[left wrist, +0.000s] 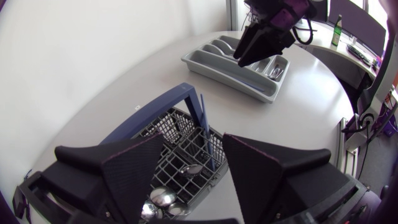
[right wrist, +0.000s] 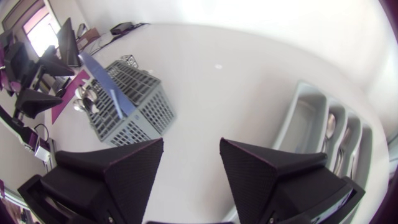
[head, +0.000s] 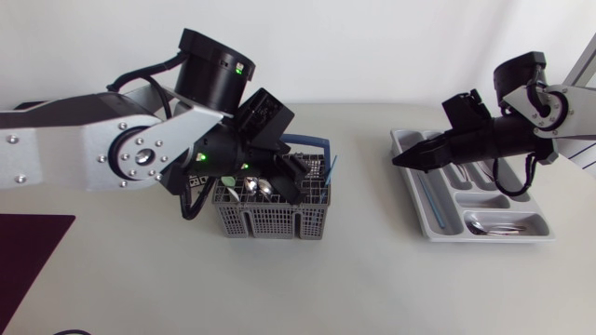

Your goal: Transfer all utensils from the basket to the drawer tray.

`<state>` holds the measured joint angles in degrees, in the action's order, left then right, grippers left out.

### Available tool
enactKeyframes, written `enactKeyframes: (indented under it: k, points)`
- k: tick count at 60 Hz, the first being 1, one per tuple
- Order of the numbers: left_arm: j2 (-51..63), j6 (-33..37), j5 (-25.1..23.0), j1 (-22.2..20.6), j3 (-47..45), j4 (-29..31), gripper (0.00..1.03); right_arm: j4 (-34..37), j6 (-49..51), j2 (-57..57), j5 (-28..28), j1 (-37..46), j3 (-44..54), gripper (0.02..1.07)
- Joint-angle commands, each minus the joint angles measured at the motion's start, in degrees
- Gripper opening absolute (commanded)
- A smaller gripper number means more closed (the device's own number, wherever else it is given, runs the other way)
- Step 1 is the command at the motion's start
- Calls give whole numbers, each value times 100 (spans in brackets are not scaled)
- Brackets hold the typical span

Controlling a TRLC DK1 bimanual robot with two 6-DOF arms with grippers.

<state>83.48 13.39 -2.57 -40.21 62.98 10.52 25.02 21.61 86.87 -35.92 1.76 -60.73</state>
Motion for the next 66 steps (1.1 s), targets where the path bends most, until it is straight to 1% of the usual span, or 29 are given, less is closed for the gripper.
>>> enactKeyframes:
  k: [1,14,19,22,24,26,37,44,50,54,66]
  points:
    - [45,164,46,-22,-172,-59,68,-146,-130,-153,-108,-369,202,71]
    - [-130,217,55,-22,-418,-68,69,-621,-473,-91,-134,-1213,96,71]
    - [-192,252,55,-22,-506,-68,68,-673,-596,32,-90,-1459,-18,64]
    - [-227,287,55,-22,-559,-68,68,-673,-622,111,-73,-1600,-106,63]
    - [-254,305,55,-22,-603,-68,68,-673,-622,172,-46,-1661,-158,61]
    - [-280,322,55,-14,-638,-68,69,-682,-631,234,-29,-1688,-202,60]
    - [-438,375,55,30,-787,-68,68,-744,-675,533,-11,-1749,-413,46]
    - [-473,384,55,39,-875,-94,69,-814,-675,621,50,-1749,-422,46]
    - [-482,393,55,39,-919,-147,68,-893,-684,691,50,-1749,-405,39]
    - [-491,393,55,39,-928,-147,68,-928,-684,726,50,-1749,-405,39]
    - [-491,393,63,39,-937,-165,68,-1034,-710,770,50,-1802,-405,30]
